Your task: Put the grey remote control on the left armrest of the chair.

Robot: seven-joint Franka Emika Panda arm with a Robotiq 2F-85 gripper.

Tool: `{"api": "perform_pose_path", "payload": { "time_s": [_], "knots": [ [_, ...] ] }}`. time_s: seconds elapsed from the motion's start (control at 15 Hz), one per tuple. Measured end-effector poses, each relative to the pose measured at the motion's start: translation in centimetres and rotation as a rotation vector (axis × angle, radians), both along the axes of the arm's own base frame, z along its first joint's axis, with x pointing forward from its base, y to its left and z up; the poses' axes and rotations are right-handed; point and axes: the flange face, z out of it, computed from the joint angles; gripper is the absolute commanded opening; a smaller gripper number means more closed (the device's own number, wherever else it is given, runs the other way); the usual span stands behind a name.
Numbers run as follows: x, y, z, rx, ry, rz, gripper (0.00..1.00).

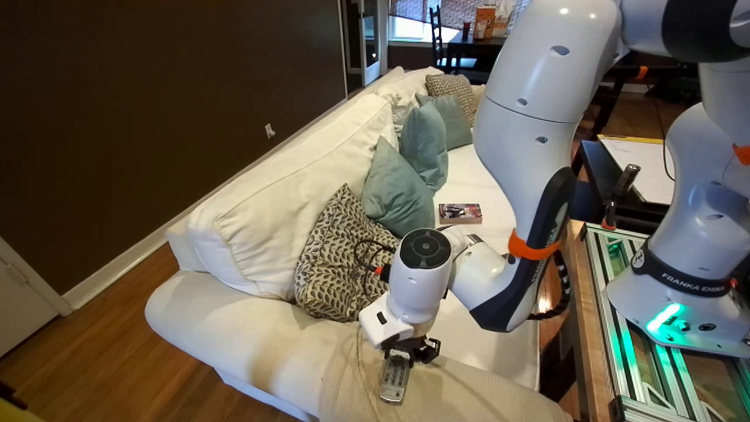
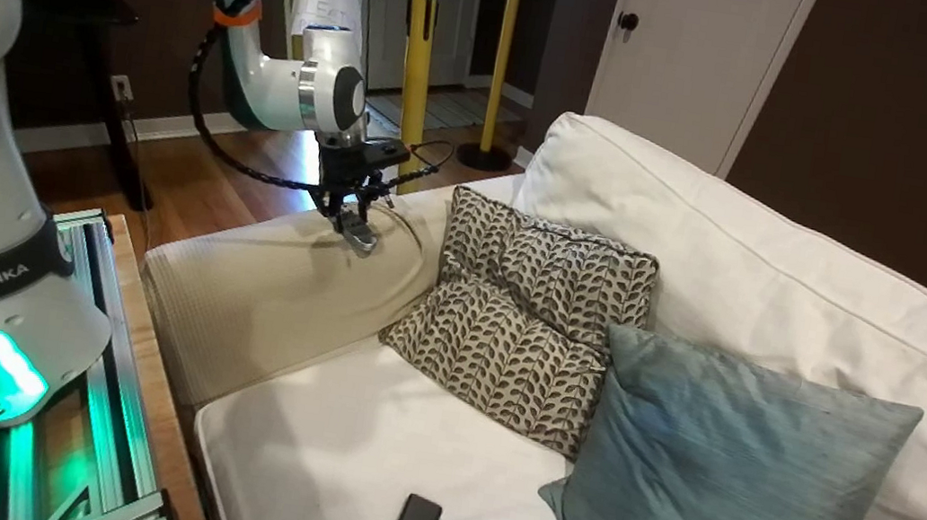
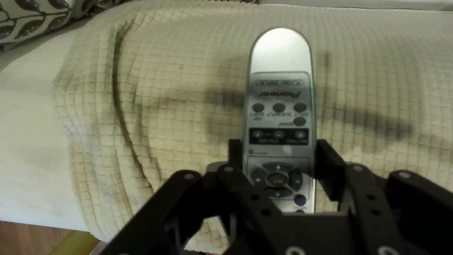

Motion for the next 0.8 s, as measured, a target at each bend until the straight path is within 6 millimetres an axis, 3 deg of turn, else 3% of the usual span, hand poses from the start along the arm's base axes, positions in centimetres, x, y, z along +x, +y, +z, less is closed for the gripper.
{"api": "perform_pose_path", "payload": {
  "time_s": [0.33, 0.47, 0.53, 0.6, 0.8],
  "knots": [
    [0.23, 0.48, 0.26, 0.013, 0.003, 0.017, 0.27],
    [0.25, 0.67, 0.32, 0.015, 0.001, 0.028, 0.52],
    [0.24, 0.75, 0.33, 0.015, 0.000, 0.033, 0.77],
    [0.23, 0.80, 0.34, 0.015, 0.000, 0.037, 0.78],
    [0.11, 1.01, 0.26, 0.015, 0.001, 0.050, 0.99]
  ]
}}
